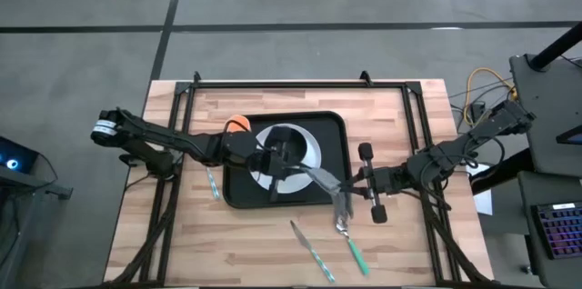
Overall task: Set up tray
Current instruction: Put the gray napkin on the black tray to the right of the white plate
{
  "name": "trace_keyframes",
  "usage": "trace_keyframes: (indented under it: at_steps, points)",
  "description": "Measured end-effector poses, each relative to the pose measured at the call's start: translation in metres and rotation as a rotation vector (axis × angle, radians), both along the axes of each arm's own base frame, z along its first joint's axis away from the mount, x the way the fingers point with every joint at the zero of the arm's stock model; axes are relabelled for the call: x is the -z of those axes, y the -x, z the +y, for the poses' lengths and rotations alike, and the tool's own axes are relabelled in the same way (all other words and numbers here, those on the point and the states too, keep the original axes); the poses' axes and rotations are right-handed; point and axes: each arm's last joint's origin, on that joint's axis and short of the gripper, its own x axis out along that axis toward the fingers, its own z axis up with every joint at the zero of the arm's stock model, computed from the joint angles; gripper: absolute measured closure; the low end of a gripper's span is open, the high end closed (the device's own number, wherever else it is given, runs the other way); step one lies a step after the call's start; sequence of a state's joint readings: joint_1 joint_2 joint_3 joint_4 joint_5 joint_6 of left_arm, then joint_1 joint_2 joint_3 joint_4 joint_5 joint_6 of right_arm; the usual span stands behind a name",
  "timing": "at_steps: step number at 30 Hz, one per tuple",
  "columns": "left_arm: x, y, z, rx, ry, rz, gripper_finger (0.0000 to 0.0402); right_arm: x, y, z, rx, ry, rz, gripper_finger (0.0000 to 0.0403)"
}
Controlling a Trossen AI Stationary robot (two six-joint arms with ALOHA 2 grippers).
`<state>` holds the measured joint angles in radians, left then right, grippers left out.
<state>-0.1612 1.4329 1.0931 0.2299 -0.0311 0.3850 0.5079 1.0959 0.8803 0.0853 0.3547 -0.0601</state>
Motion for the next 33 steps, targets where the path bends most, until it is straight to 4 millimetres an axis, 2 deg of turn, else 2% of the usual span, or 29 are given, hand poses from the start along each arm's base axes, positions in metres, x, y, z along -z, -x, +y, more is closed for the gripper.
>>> trace_keyframes:
  at_steps: [4,9,12,15,18,21,25,30,33]
  points:
    - [0.004,0.003,0.0,-0.002,0.021,0.066,0.0401,-0.006,0.005,0.001,-0.028,-0.012,-0.006,0.0327]
    - [0.008,0.004,0.001,-0.008,0.029,0.112,0.0401,-0.029,0.009,-0.005,0.032,-0.081,0.032,0.0245]
    - [-0.003,0.003,0.001,-0.013,0.05,0.116,0.0401,-0.051,-0.001,-0.024,0.16,-0.137,0.163,0.0209]
    - [-0.021,0.0,0.002,-0.022,0.07,0.123,0.0401,-0.065,-0.018,-0.039,0.208,-0.168,0.315,0.0186]
    - [-0.034,-0.007,0.001,-0.053,0.071,0.162,0.0401,-0.084,-0.036,-0.046,0.27,-0.218,0.33,0.0177]
    - [-0.045,-0.012,0.002,-0.093,0.066,0.263,0.0401,-0.095,-0.049,-0.044,0.31,-0.25,0.332,0.0177]
    - [-0.061,-0.022,0.006,-0.149,0.077,0.349,0.0401,-0.091,-0.061,-0.036,0.442,-0.251,0.33,0.0186]
    - [-0.076,-0.031,0.007,-0.234,0.06,0.407,0.0401,-0.078,-0.062,-0.031,0.491,-0.189,0.409,0.0193]
    - [-0.08,-0.032,0.007,-0.258,0.07,0.421,0.0402,-0.079,-0.06,-0.033,0.503,-0.199,0.407,0.0193]
